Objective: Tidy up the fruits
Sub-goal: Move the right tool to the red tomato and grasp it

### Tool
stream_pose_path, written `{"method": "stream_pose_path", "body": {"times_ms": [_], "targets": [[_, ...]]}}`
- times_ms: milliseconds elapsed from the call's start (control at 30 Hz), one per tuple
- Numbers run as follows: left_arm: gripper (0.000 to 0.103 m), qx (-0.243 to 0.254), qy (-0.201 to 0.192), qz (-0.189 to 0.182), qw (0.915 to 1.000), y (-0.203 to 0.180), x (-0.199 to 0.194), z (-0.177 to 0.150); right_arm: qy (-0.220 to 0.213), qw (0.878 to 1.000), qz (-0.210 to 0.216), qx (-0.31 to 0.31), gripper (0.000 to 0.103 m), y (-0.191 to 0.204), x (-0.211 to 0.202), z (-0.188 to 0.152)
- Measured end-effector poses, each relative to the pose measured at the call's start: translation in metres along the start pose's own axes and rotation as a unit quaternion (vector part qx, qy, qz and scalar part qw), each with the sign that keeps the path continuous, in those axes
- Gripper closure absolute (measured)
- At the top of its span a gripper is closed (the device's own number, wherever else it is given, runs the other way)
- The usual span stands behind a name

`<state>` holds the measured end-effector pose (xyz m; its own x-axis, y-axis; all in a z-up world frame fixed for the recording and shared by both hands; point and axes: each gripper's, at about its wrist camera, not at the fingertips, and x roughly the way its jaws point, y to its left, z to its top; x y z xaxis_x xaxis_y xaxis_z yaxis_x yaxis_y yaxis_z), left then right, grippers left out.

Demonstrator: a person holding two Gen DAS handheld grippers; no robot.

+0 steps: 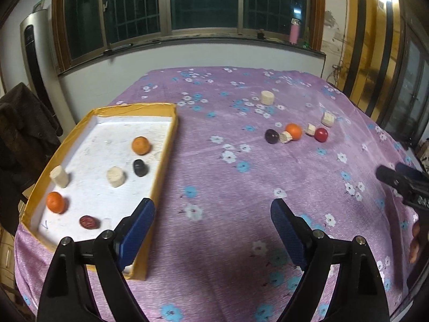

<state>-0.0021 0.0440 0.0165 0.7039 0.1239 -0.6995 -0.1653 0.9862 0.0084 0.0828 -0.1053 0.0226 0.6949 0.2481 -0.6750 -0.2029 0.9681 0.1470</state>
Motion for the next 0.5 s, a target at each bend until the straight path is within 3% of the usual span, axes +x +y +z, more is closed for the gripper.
{"method": "stream_pose_path", "body": {"times_ms": [300, 500], "targets": [[0.015, 0.007, 0.011, -0.009, 0.9999, -0.013, 0.025, 0.011, 0.019, 0.999, -0.011, -0.042, 0.001, 0.003, 0.057, 0.036], [0.015, 0.005, 0.020, -0.016, 0.9997, -0.016, 0.047, 0.022, 0.040, 0.997, -0.030, -0.066, 0.015, 0.005, 0.108, 0.060]]}}
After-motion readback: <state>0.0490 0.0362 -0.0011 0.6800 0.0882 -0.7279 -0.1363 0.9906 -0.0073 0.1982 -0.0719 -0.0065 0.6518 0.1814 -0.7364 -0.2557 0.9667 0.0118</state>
